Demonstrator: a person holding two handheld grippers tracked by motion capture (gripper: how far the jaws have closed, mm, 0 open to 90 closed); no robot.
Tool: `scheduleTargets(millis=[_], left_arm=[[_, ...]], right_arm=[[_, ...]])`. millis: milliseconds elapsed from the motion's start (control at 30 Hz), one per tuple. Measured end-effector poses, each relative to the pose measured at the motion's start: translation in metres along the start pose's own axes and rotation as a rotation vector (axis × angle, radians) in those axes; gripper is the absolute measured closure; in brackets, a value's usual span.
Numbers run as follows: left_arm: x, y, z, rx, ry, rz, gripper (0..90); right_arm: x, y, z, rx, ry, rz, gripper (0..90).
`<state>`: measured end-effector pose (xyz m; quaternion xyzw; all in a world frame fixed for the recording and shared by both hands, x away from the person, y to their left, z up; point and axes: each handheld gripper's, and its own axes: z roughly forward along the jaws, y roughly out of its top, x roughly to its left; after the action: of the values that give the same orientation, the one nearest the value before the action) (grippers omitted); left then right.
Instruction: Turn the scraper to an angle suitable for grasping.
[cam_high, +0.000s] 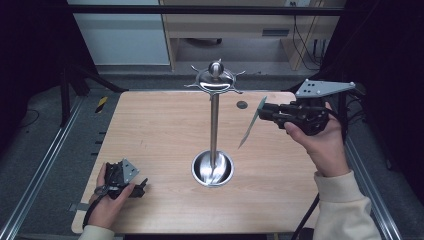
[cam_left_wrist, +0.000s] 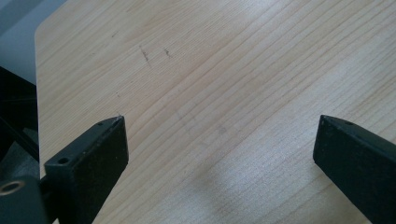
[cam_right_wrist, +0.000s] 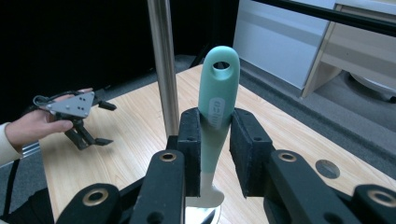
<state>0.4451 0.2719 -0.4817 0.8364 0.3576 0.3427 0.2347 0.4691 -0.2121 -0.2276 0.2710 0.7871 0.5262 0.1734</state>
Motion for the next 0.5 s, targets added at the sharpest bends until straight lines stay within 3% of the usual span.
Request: scheduleTargets(millis=[500], left_arm=[[-0.002, 0.001, 0.000, 0.005, -0.003, 0.017, 3.0]], right_arm=[[0.008, 0.015, 0.001, 0.001, 0.036, -0.034, 74.3]])
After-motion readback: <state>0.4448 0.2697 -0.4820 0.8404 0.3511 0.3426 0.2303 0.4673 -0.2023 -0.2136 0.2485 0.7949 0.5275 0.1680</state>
